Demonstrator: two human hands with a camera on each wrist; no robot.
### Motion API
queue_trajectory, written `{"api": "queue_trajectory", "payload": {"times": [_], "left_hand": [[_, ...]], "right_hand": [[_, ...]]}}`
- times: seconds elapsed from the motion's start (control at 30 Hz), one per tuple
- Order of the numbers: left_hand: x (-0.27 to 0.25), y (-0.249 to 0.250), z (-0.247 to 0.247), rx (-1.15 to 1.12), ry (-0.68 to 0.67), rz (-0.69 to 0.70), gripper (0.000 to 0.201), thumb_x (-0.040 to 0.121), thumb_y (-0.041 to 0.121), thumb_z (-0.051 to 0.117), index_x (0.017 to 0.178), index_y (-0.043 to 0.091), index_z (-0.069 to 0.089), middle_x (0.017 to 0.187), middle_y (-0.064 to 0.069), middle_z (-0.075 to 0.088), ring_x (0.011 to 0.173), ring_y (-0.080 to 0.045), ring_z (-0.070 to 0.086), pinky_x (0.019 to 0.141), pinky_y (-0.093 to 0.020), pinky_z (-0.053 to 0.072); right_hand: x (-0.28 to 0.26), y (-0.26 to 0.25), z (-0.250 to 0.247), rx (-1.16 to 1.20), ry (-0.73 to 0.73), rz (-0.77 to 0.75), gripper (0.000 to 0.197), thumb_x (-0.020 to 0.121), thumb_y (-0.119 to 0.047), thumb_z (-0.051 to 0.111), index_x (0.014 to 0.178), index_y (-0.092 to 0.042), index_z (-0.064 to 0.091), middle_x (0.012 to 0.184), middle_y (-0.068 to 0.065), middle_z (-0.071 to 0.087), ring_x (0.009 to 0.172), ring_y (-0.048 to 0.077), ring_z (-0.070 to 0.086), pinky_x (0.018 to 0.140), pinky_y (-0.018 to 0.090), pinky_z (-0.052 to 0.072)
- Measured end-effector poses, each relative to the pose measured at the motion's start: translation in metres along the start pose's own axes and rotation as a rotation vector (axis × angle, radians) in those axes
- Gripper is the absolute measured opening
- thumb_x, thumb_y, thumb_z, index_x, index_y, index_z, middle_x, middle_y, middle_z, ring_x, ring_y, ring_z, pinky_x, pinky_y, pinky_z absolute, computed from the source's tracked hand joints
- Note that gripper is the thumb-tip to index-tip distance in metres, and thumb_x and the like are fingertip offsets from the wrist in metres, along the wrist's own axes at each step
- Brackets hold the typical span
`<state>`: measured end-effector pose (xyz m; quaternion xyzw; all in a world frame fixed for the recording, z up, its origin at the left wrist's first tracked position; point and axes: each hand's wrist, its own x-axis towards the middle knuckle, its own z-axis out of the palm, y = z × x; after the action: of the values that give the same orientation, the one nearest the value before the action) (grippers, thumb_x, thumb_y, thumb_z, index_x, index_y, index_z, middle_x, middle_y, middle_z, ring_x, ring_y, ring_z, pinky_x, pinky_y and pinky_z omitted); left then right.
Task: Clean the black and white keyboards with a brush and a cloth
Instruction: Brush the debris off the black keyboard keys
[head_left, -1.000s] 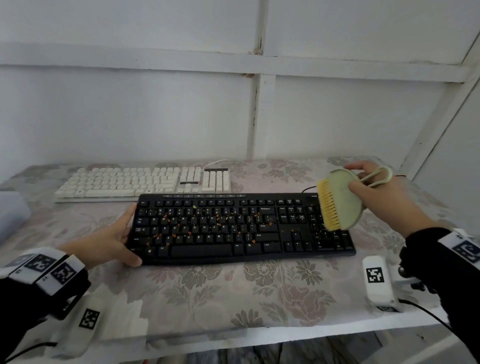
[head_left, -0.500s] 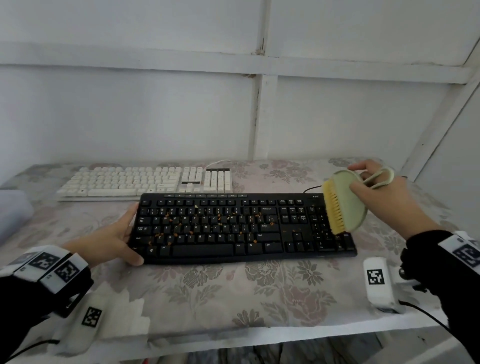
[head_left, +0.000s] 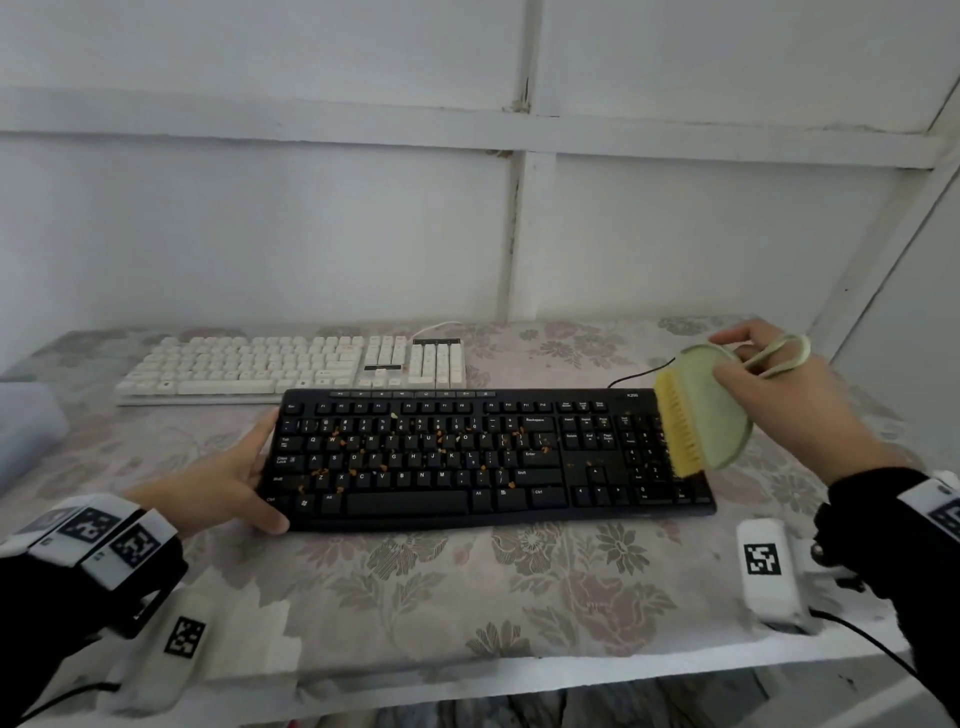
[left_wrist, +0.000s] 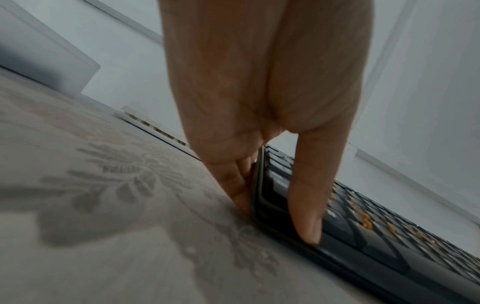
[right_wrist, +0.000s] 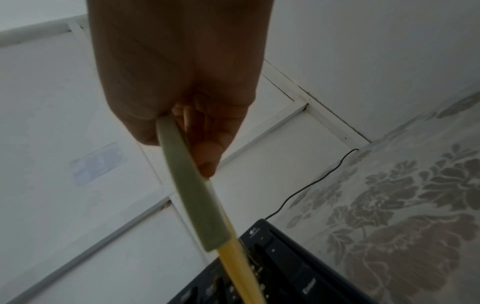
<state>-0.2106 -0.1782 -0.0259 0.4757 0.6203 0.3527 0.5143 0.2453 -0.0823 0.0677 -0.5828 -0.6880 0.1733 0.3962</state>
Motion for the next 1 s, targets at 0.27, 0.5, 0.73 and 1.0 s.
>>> {"api": "queue_trajectory", "payload": {"times": [0.27, 0.5, 0.73, 1.0], "left_hand": [[0.002, -0.002, 0.000, 0.010, 0.002, 0.002, 0.127, 0.044, -0.025, 0.063, 0.141, 0.045, 0.020, 0.106, 0.002, 0.072, 0.093, -0.012, 0.070, 0.061, -0.023, 0.055], [0.003, -0.004, -0.004, 0.014, 0.004, -0.015, 0.126, 0.056, -0.037, 0.058, 0.142, 0.045, 0.018, 0.106, 0.001, 0.073, 0.094, -0.013, 0.070, 0.062, -0.025, 0.056], [0.004, -0.003, -0.003, 0.026, 0.005, -0.006, 0.130, 0.044, -0.025, 0.066, 0.143, 0.046, 0.018, 0.112, 0.000, 0.070, 0.099, -0.012, 0.068, 0.066, -0.025, 0.056], [0.002, -0.001, -0.003, 0.069, 0.008, -0.016, 0.131, 0.044, -0.019, 0.069, 0.144, 0.046, 0.016, 0.114, 0.001, 0.070, 0.101, -0.012, 0.067, 0.071, -0.025, 0.055]], "right_hand": [[-0.014, 0.019, 0.007, 0.018, -0.148, 0.013, 0.018, 0.086, -0.008, 0.057, 0.093, -0.024, 0.059, 0.087, 0.003, 0.064, 0.072, 0.016, 0.057, 0.059, 0.027, 0.043], [-0.010, 0.018, -0.011, 0.051, -0.146, 0.001, 0.017, 0.085, -0.007, 0.058, 0.084, -0.023, 0.064, 0.082, 0.012, 0.066, 0.074, 0.026, 0.057, 0.067, 0.034, 0.044], [0.009, 0.007, 0.010, 0.095, -0.078, 0.006, 0.028, 0.089, -0.012, 0.053, 0.109, -0.031, 0.060, 0.089, -0.003, 0.063, 0.079, 0.015, 0.059, 0.059, 0.028, 0.047], [-0.003, 0.017, 0.017, 0.014, -0.173, -0.013, 0.022, 0.086, -0.009, 0.057, 0.101, -0.021, 0.066, 0.091, 0.007, 0.067, 0.079, 0.020, 0.060, 0.065, 0.030, 0.047]]}}
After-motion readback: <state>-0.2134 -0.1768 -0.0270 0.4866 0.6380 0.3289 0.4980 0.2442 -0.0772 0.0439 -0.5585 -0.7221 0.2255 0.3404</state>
